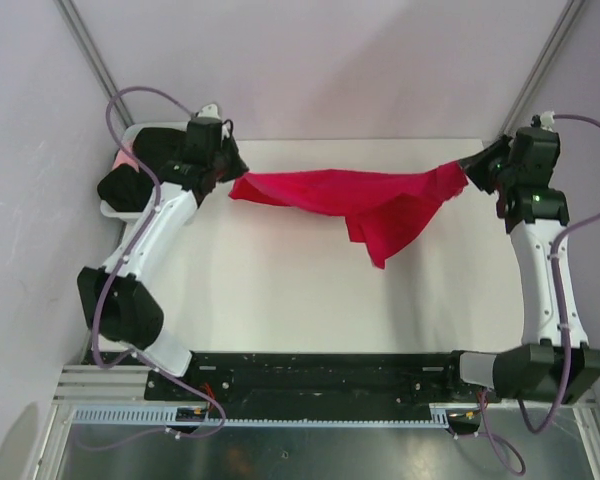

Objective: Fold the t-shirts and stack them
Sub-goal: Flatten out the tshirt

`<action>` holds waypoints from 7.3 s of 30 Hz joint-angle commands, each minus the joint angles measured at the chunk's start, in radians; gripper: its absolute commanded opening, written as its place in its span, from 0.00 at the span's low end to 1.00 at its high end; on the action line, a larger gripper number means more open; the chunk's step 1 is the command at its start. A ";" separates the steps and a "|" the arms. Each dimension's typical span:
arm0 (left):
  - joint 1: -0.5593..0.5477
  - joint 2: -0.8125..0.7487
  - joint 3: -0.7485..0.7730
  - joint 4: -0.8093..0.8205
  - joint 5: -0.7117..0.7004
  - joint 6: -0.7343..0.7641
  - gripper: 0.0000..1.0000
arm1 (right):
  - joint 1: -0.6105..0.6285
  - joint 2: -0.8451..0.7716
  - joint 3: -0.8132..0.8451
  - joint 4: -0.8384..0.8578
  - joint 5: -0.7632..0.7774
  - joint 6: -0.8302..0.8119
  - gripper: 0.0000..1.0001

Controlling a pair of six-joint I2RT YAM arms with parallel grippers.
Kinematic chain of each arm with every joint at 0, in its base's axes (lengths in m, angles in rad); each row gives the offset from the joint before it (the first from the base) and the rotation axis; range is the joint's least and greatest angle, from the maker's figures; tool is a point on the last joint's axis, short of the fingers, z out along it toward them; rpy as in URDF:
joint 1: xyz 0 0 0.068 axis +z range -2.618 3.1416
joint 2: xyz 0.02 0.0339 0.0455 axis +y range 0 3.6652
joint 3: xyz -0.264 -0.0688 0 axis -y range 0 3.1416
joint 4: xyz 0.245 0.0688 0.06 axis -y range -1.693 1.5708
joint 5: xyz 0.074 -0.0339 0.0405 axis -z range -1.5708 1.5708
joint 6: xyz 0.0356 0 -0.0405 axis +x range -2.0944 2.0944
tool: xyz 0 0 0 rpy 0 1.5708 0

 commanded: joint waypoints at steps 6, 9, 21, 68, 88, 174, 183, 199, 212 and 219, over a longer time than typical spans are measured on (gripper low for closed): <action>0.007 -0.122 -0.113 0.007 0.023 0.005 0.00 | 0.056 -0.113 -0.036 -0.054 0.078 -0.081 0.00; 0.007 0.067 0.007 0.008 0.048 0.036 0.00 | 0.078 0.021 -0.038 0.001 0.097 -0.094 0.00; 0.008 0.309 0.152 -0.016 0.165 0.088 0.47 | 0.026 0.489 -0.011 0.114 0.075 -0.059 0.00; -0.075 0.275 -0.266 0.020 0.003 0.052 0.41 | 0.101 0.346 -0.084 0.049 0.094 -0.096 0.00; -0.088 0.277 -0.314 0.019 -0.053 0.027 0.14 | 0.101 0.304 -0.084 0.037 0.084 -0.102 0.00; -0.101 -0.715 -0.270 -0.017 -0.223 -0.065 0.00 | -0.185 -0.335 0.281 -0.293 0.014 -0.100 0.00; -0.084 -0.449 0.023 -0.014 -0.280 -0.077 0.00 | -0.186 -0.203 0.319 -0.027 -0.021 -0.037 0.00; 0.120 0.299 0.968 0.181 0.025 -0.140 0.00 | -0.181 0.438 0.973 0.239 -0.091 0.057 0.00; 0.194 -0.115 0.145 0.235 0.051 -0.145 0.00 | -0.184 -0.109 0.043 0.238 -0.065 0.033 0.00; 0.195 -0.311 -0.487 0.215 0.003 -0.219 0.00 | -0.146 -0.229 -0.400 0.007 -0.098 -0.038 0.00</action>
